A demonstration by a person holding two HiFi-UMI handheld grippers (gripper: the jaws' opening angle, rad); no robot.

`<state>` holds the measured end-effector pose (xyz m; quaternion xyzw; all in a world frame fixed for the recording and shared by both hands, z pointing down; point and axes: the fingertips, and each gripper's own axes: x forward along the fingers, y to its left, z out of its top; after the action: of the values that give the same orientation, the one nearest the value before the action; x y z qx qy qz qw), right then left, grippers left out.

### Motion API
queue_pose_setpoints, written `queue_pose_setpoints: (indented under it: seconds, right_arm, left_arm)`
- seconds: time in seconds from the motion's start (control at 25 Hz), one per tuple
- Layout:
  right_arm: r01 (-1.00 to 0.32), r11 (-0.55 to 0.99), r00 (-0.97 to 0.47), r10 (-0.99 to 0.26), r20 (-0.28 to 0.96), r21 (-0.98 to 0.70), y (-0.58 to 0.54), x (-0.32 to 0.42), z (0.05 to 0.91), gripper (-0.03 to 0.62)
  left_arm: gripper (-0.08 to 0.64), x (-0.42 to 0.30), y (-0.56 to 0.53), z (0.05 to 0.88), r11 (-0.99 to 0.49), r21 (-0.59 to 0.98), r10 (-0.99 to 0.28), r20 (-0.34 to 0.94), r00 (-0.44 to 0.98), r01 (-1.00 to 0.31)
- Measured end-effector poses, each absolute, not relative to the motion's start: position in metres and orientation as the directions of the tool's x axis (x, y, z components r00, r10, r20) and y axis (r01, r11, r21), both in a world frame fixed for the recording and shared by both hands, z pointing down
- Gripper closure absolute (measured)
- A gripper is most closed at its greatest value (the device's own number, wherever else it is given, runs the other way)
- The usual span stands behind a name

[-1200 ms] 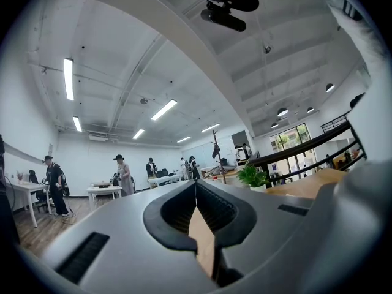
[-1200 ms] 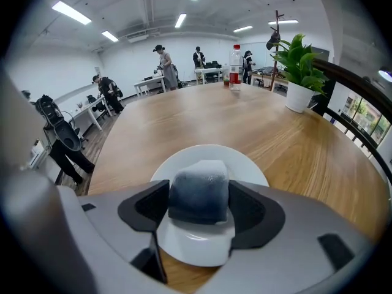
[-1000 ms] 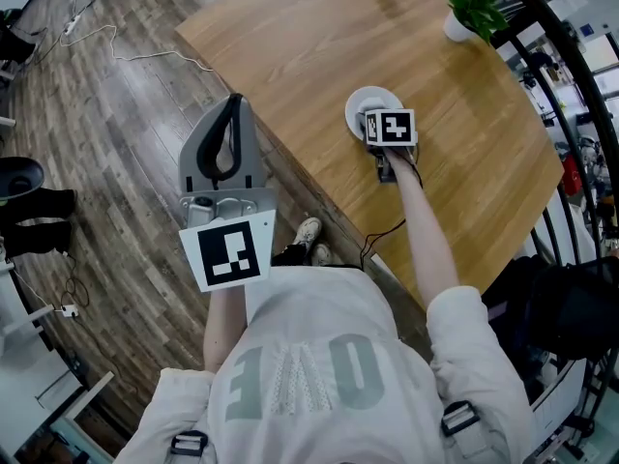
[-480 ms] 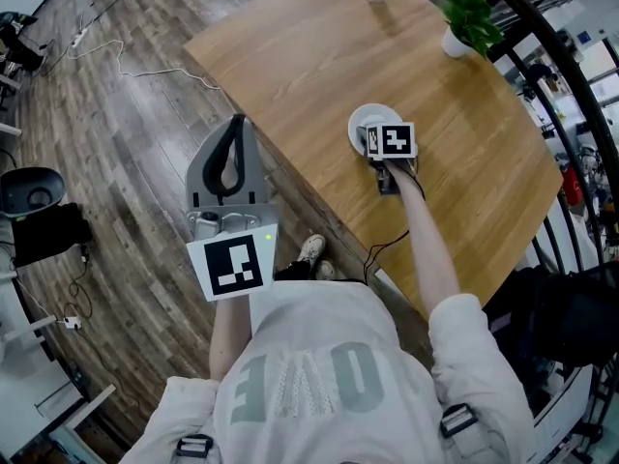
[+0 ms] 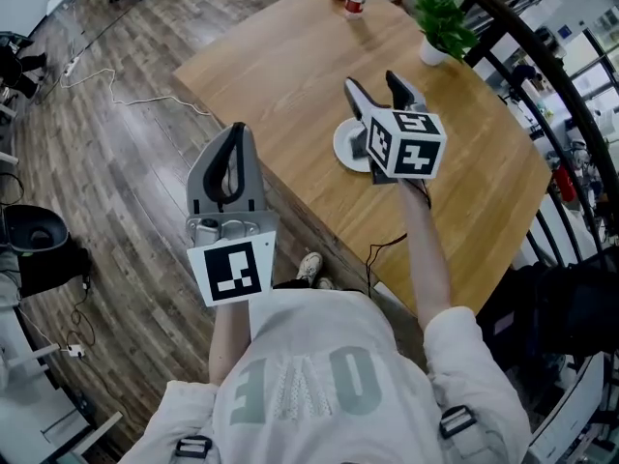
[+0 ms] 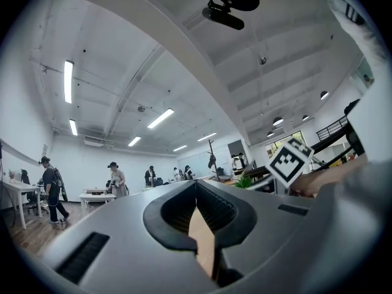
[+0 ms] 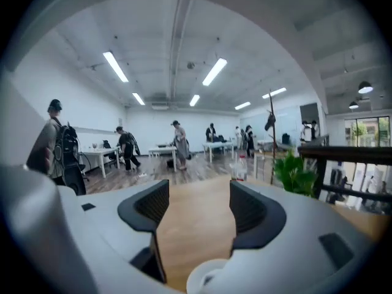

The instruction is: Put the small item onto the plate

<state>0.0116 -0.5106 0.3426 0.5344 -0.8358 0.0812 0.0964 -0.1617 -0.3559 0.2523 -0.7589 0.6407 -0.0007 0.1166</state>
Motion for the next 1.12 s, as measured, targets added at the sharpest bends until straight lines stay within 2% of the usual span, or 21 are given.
queue_pose_setpoints:
  seconds: [0.12,0.24,0.28,0.32,0.52,0.68,1.12]
  right_arm:
    - [-0.89,0.456,-0.456,-0.889,0.032,-0.012,-0.466,0.007,0.261,0.284]
    - [-0.92,0.392,-0.385,-0.91,-0.153,-0.014,-0.423,0.019,0.209,0.504]
    - [-0.929,0.37,-0.36,-0.911,-0.199,-0.013,-0.411,0.024,0.198,0.549]
    - [-0.934,0.356,-0.343,-0.909,-0.237,-0.013,-0.399,0.029,0.19,0.561]
    - [-0.943,0.325,-0.291,-0.908,-0.3,-0.07,-0.353,0.049,0.183,0.575]
    - [-0.959,0.28,-0.262,-0.927,-0.267,-0.032,-0.338,0.052,0.198,0.575]
    - [-0.958,0.288,-0.279,-0.935,-0.218,-0.007,-0.328,0.051,0.21,0.577]
  left_arm:
    - [0.551,-0.156,-0.351,0.246,-0.173,-0.166,-0.967,-0.158,0.199,-0.971]
    - [0.551,-0.152,-0.35,0.232,-0.19,-0.164,-0.958,-0.186,0.219,-0.968]
    - [0.551,-0.149,-0.349,0.226,-0.197,-0.165,-0.953,-0.199,0.228,-0.967]
    - [0.551,-0.146,-0.349,0.219,-0.204,-0.166,-0.948,-0.213,0.237,-0.965]
    - [0.551,-0.127,-0.342,0.193,-0.245,-0.181,-0.92,-0.267,0.287,-0.953]
    - [0.551,-0.118,-0.338,0.183,-0.274,-0.195,-0.899,-0.296,0.323,-0.942]
    - [0.551,-0.104,-0.331,0.175,-0.311,-0.186,-0.882,-0.308,0.356,-0.932]
